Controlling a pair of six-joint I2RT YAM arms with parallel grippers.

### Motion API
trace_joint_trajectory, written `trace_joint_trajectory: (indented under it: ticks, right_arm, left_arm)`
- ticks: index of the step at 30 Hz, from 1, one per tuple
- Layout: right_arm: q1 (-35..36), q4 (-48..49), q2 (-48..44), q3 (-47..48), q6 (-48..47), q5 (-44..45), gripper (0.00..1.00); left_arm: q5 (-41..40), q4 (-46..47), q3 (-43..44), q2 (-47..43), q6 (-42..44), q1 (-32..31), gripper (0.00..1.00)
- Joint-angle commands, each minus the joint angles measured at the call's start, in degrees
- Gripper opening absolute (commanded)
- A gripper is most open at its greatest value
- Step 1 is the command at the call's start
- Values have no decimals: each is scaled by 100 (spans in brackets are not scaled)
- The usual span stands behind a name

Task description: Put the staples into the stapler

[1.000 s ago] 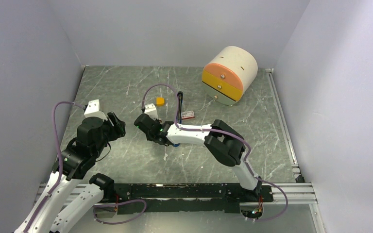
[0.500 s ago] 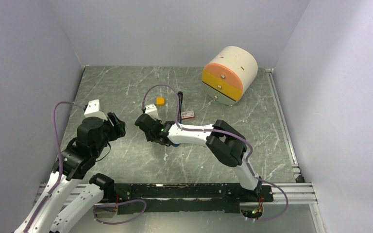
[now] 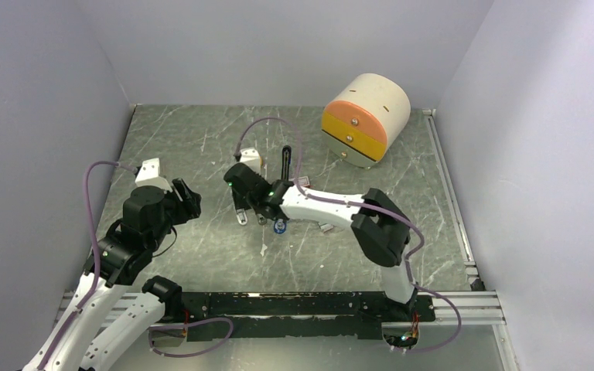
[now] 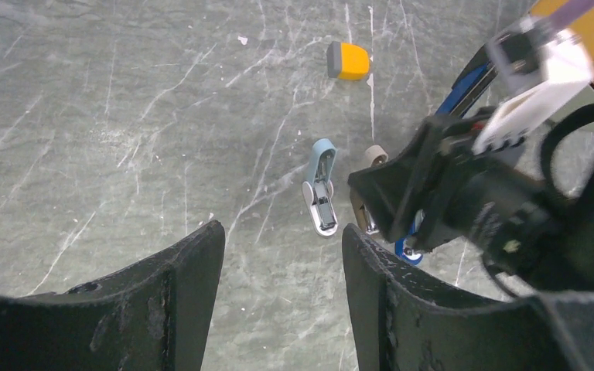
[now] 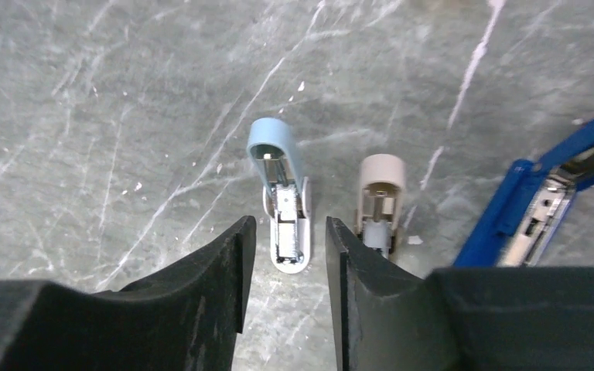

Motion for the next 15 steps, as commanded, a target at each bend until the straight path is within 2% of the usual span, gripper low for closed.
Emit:
trace_joint_trajectory:
  ticks: [1,5,10,12,15]
  right_arm:
    - [-304,81,-685,-239,12,-155,48]
    - [-598,23,-1095,-494,-226,-100,56]
    - [-1117,-473,-1494,-651,-322,118,62]
    - [-1340,-519,-1639,-740,-434,257,66]
    - [-1602,-521,-1638,-704,-640,400,71]
  left_arm:
    - [346,189,16,88,165,-13,63]
    - [658,207,24,238,111,-13,63]
    - [1633,820,-303,257,-178,-13,66]
    - [2043,1139,-490,267,-312,-13,75]
    - [2504,1605,-763,287,-507,-13,80]
